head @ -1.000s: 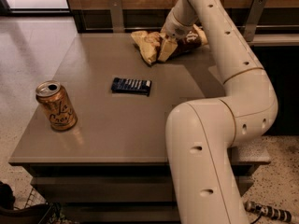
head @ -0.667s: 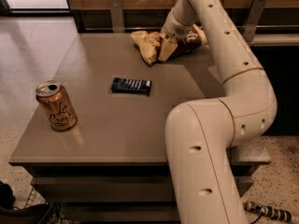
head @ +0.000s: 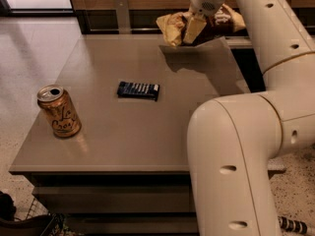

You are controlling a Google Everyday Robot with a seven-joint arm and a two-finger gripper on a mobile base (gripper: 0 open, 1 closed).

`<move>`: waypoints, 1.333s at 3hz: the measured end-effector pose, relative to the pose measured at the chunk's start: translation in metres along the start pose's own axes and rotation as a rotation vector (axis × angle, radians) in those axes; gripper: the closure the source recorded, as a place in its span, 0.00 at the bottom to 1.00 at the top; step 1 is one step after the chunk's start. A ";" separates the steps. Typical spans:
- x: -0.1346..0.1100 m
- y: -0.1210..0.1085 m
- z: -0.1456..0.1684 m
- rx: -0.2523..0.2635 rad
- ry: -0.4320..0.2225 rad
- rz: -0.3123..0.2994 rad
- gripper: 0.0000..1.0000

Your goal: Move brown chip bag near orange can

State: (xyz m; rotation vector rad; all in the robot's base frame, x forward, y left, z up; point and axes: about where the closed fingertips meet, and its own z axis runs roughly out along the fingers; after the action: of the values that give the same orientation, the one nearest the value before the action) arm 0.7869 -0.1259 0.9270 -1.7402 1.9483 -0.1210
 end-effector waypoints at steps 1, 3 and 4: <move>0.008 0.001 -0.045 0.056 0.032 0.026 1.00; -0.034 0.026 -0.189 0.355 -0.078 0.089 1.00; -0.070 0.097 -0.262 0.453 -0.149 0.078 1.00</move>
Offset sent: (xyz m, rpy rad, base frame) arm -0.1887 0.0088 0.0575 -0.0230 -0.1371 -0.1295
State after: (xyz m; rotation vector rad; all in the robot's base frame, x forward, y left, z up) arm 0.5891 -0.1142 1.1362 -1.3363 1.7153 -0.3643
